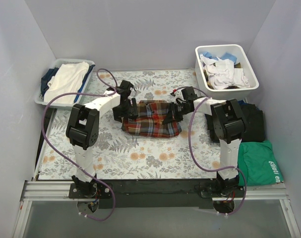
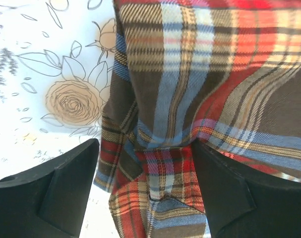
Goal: Fold and stack the long sleeve shirts
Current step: Fold the shirt
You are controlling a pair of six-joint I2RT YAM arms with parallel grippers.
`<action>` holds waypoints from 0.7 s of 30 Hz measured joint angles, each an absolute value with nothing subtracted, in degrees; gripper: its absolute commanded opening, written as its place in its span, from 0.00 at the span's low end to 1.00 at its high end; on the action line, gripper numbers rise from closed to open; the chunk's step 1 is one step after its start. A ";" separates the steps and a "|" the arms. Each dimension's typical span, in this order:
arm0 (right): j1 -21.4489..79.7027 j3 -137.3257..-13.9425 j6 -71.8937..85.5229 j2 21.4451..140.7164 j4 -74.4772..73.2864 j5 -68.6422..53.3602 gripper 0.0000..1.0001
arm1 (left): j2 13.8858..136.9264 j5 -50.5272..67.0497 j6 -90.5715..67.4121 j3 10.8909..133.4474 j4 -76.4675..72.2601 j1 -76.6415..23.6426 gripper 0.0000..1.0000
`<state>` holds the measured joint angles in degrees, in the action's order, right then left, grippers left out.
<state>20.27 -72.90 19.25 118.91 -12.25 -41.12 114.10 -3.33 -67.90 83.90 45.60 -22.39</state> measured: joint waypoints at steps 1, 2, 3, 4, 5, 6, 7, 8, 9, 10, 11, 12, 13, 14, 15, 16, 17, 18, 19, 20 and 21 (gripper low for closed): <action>20.27 -73.03 19.05 118.63 -13.17 -40.45 0.01 | 114.10 -3.53 -67.92 84.73 46.48 -22.41 0.76; 20.27 -73.36 18.55 118.34 -14.37 -39.62 0.01 | 114.10 -3.75 -67.92 85.93 47.35 -22.39 0.76; 20.27 -73.95 17.96 118.13 -15.97 -38.41 0.01 | 114.06 -3.95 -67.94 87.46 48.27 -22.20 0.76; 20.38 -74.94 17.10 117.84 -18.13 -36.62 0.01 | 113.95 -4.03 -67.99 89.23 48.95 -22.02 0.76; 20.49 -76.18 16.16 117.56 -20.49 -34.63 0.01 | 113.65 -4.08 -68.03 90.61 49.21 -21.80 0.76; 20.58 -77.82 15.03 117.38 -23.18 -32.16 0.01 | 113.03 -4.03 -68.18 91.72 49.36 -21.39 0.76; 20.64 -79.94 13.63 117.12 -25.98 -28.80 0.01 | 112.27 -3.99 -68.31 92.49 49.39 -20.82 0.76; 20.64 -81.08 12.78 116.81 -27.46 -26.63 0.01 | 111.33 -3.90 -68.51 92.92 49.36 -20.05 0.76; 20.64 -82.63 11.62 116.36 -29.52 -23.62 0.01 | 110.32 -3.73 -68.75 93.19 49.39 -19.07 0.76; 20.64 -84.07 10.59 115.87 -31.38 -20.71 0.01 | 109.27 -3.55 -68.97 93.23 49.34 -17.98 0.77; 20.62 -85.82 9.47 115.04 -33.32 -17.21 0.01 | 108.29 -3.44 -69.19 93.23 49.36 -16.88 0.77; 20.60 -86.85 8.67 114.41 -34.46 -14.83 0.01 | 107.42 -3.29 -69.36 93.23 49.36 -15.90 0.77; 20.60 -88.53 7.64 113.49 -36.18 -11.29 0.01 | 106.67 -3.14 -69.52 93.23 49.32 -14.92 0.77; 20.62 -89.54 6.98 112.79 -37.06 -8.93 0.01 | 106.04 -2.94 -69.56 93.23 49.30 -13.98 0.77; 20.62 -90.74 6.15 111.94 -38.04 -6.00 0.01 | 105.51 -2.94 -69.69 93.23 49.32 -13.21 0.77; 20.67 -91.92 5.26 111.07 -38.85 -2.98 0.01 | 105.19 -2.72 -69.76 93.27 49.34 -12.67 0.77; 20.73 -92.90 4.32 110.10 -39.33 -0.14 0.01 | 105.06 -2.59 -69.87 93.30 49.30 -12.36 0.77; 20.86 -93.69 3.73 109.21 -39.77 2.59 0.01 | 105.01 -2.35 -69.89 93.30 49.30 -12.12 0.77; 21.06 -94.54 3.03 108.38 -40.27 5.19 0.01 | 105.01 -2.20 -69.89 93.30 49.34 -12.05 0.77; 21.28 -95.74 2.02 107.42 -40.69 8.40 0.01 | 105.01 -1.98 -69.89 93.30 49.41 -12.05 0.77; 21.50 -96.36 1.26 106.74 -40.69 10.76 0.01 | 105.01 -1.87 -69.89 93.30 49.43 -12.05 0.76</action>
<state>21.50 -96.36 1.26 106.74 -40.69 10.76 105.01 -1.87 -69.89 93.30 49.43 -12.05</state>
